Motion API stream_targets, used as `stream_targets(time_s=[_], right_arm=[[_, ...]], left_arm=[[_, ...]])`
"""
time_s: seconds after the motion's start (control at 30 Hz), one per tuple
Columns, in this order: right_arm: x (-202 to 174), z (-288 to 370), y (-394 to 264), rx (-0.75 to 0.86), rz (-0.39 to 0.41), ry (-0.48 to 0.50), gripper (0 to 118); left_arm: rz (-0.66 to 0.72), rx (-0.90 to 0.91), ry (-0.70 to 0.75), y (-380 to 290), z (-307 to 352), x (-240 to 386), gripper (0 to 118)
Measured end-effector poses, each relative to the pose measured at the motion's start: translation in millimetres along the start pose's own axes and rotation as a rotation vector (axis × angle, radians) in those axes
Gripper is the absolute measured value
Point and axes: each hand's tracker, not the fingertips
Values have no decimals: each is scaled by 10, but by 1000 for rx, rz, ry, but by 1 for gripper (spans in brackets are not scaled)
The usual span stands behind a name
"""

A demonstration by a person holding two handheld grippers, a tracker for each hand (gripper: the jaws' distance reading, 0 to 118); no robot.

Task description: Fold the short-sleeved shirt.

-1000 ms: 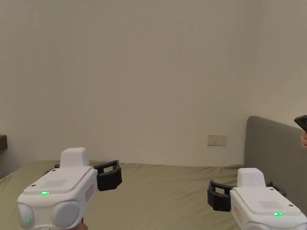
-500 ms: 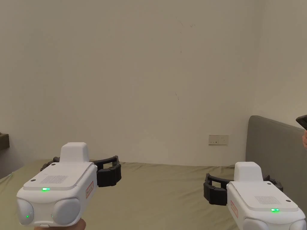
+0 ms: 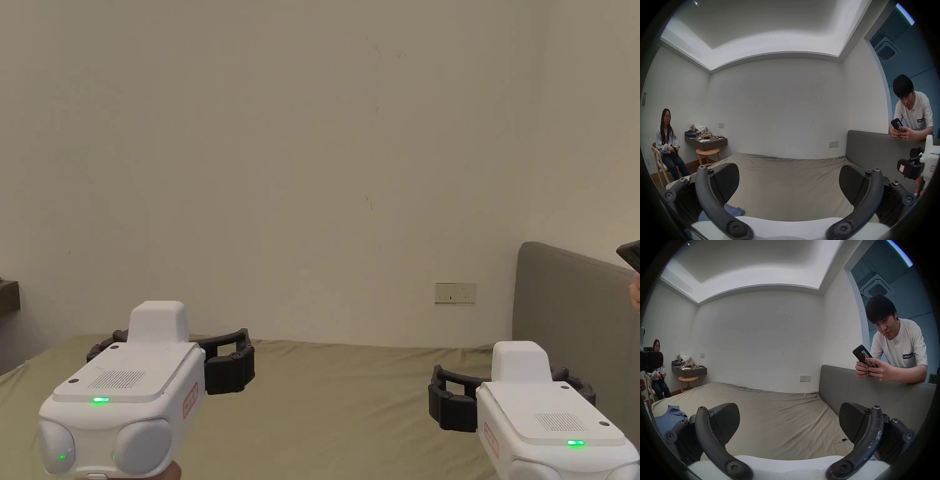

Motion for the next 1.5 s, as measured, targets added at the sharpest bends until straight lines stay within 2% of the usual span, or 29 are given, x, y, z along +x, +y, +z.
stream_targets(time_s=[0.43,0.53,0.57,0.6,0.63,0.67,0.7,0.73,0.77,0.8,0.87,1.0,1.07,1.13,1.27,1.37,1.5], right_arm=[[-21,18,6,14,-8,-6,118],[-8,39,16,1,-56,47,118],[-7,57,19,8,-55,59,105],[-25,76,19,11,-51,63,82],[-56,98,17,19,-35,67,42],[-82,116,16,33,-3,69,14],[-116,125,14,37,25,62,3],[-143,126,9,28,44,50,3],[-161,136,-3,24,39,50,3],[-160,136,-20,20,27,62,3],[-143,145,-71,4,-17,100,1],[-176,123,-140,-38,-29,127,1],[-271,111,-154,-46,-32,136,1],[-438,77,-151,-53,-49,201,1],[-1052,20,-105,-54,-11,355,1],[-1651,36,-92,-59,-3,506,1],[-2529,171,-99,-58,55,703,1]], left_arm=[[-7,9,9,-5,24,-28,118],[15,-11,13,-29,34,-59,118],[30,-15,-4,-46,43,-78,116],[27,-14,-4,-57,60,-84,105],[8,-17,2,-66,80,-73,74],[-19,-10,4,-76,96,-60,40],[-45,2,-5,-96,112,-46,10],[-56,1,-5,-119,120,-36,10],[-75,-5,5,-142,129,-18,2],[-74,6,15,-168,154,-2,0],[-57,9,-13,-204,193,-16,0],[-82,-8,21,-229,211,-95,0],[-76,-20,49,-205,249,-236,0],[-42,-19,100,-183,354,-453,0],[-60,-16,264,-142,742,-1041,0],[-66,-27,401,-159,1198,-1537,0],[-60,-55,632,-246,1915,-2158,0]])
